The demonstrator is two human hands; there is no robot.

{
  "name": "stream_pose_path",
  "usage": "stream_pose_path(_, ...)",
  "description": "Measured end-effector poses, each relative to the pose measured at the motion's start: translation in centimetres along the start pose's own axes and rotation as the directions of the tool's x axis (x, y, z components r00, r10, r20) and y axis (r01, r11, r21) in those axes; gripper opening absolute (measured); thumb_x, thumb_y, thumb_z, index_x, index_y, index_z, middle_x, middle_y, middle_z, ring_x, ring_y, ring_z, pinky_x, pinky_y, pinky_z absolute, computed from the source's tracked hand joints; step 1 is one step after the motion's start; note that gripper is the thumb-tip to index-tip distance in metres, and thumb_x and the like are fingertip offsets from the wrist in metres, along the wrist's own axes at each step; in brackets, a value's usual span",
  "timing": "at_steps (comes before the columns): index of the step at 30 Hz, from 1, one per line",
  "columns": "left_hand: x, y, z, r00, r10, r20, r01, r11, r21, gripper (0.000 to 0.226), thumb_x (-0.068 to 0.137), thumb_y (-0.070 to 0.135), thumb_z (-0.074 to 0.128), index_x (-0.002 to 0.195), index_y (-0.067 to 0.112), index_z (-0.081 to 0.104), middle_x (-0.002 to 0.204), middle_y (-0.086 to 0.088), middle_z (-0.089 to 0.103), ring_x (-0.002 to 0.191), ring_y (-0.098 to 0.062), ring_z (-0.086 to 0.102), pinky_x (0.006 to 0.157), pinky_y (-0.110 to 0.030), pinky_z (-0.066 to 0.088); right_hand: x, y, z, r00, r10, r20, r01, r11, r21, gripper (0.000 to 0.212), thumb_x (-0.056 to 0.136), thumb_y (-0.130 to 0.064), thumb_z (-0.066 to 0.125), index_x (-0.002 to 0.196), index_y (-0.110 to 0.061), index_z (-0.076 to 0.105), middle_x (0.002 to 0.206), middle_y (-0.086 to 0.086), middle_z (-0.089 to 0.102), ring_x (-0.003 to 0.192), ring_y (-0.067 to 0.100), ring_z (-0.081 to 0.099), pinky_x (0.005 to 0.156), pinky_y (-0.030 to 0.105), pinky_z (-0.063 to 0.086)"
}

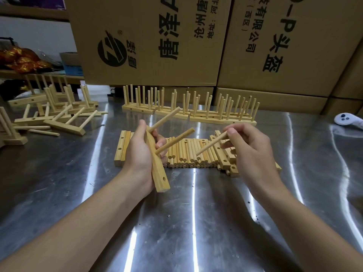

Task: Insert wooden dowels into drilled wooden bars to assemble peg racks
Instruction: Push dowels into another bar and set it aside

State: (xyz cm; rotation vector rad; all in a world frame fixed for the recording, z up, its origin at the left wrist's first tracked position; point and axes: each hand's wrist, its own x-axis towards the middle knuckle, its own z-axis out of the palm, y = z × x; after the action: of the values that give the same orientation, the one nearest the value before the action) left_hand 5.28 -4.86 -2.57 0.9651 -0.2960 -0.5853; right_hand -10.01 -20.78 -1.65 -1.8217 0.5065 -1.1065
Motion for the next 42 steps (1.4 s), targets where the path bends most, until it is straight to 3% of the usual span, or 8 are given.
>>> stream_pose_path(4,-0.2,0.1,0.0,1.0,-0.011,-0.008,0.01,1.0,-0.01,0.051,0.109,0.06,0.041,0.079,0.022,0.054,0.06,0.003,0.044,0.048,-0.011,0.039,0.046,-0.023,0.032,-0.4,-0.2,0.3,0.987,0.116,0.109,-0.129,0.984,0.125,0.025,0.111,-0.02,0.053,0.1,-0.02,0.075,0.095,0.002,0.077,0.081,0.014,0.073,0.07,0.029,0.049)
stream_pose_path(13,-0.5,0.1,0.3,1.0,-0.008,-0.005,0.008,1.0,0.005,0.049,0.109,0.059,0.04,0.081,0.021,0.052,0.06,0.004,0.042,0.048,-0.011,0.036,0.046,-0.024,0.029,-1.8,-0.5,1.5,0.907,0.129,0.4,-0.24,0.94,0.241,0.03,0.114,-0.02,0.044,0.103,-0.01,0.07,0.086,0.008,0.074,0.072,0.019,0.068,0.065,0.02,0.054)
stream_pose_path(20,-0.4,-0.1,0.3,1.0,-0.01,-0.002,0.01,1.0,0.013,0.049,0.109,0.059,0.04,0.081,0.021,0.052,0.059,0.004,0.043,0.047,-0.011,0.038,0.043,-0.022,0.032,-2.3,-0.4,1.8,0.873,0.131,0.469,-0.249,0.948,0.199,0.031,0.115,-0.025,0.043,0.102,-0.022,0.072,0.089,0.009,0.074,0.073,0.018,0.068,0.063,0.019,0.051)
stream_pose_path(27,-0.5,0.1,0.3,1.0,-0.014,-0.007,0.014,1.0,0.003,0.049,0.109,0.06,0.04,0.081,0.021,0.053,0.059,0.005,0.043,0.047,-0.01,0.038,0.043,-0.022,0.032,-2.2,-0.3,1.7,0.862,0.174,0.476,-0.293,0.937,0.188,0.031,0.115,-0.028,0.044,0.104,-0.026,0.073,0.089,0.006,0.073,0.077,0.021,0.068,0.076,0.036,0.054)
stream_pose_path(30,-0.5,0.1,0.3,1.0,-0.017,-0.006,0.017,1.0,0.004,0.049,0.109,0.06,0.04,0.08,0.022,0.052,0.059,0.005,0.043,0.046,-0.01,0.038,0.042,-0.021,0.032,-2.1,-0.7,1.6,0.793,0.23,0.564,-0.391,0.903,0.181,0.027,0.114,-0.034,0.045,0.11,-0.025,0.071,0.08,0.005,0.063,0.069,0.021,0.063,0.065,0.035,0.053)
stream_pose_path(34,-0.6,0.1,0.4,1.0,-0.016,-0.005,0.016,1.0,0.016,0.05,0.109,0.061,0.04,0.079,0.022,0.053,0.059,0.004,0.043,0.046,-0.01,0.038,0.042,-0.022,0.033,-2.2,-1.1,1.5,0.679,0.254,0.689,-0.423,0.902,0.085,0.025,0.112,-0.039,0.05,0.115,-0.025,0.07,0.072,-0.003,0.045,0.054,0.01,0.035,0.044,0.021,0.027)
stream_pose_path(39,-0.6,0.1,0.4,1.0,-0.021,-0.007,0.021,1.0,0.017,0.05,0.109,0.06,0.041,0.079,0.021,0.053,0.059,0.004,0.043,0.047,-0.011,0.039,0.043,-0.022,0.032,-2.5,-1.4,1.7,0.632,0.284,0.721,-0.462,0.885,0.057,0.014,0.107,-0.021,0.057,0.1,-0.016,0.068,0.075,0.003,0.059,0.053,0.01,0.041,0.045,0.021,0.03)
stream_pose_path(42,-0.6,0.1,0.4,1.0,-0.022,-0.009,0.022,0.999,0.023,0.051,0.109,0.06,0.041,0.079,0.021,0.052,0.059,0.004,0.043,0.047,-0.011,0.039,0.044,-0.022,0.033,-2.6,-1.4,1.8,0.629,0.26,0.733,-0.414,0.91,0.032,0.014,0.105,-0.016,0.059,0.097,-0.015,0.071,0.08,0.007,0.064,0.058,0.013,0.046,0.05,0.022,0.036)
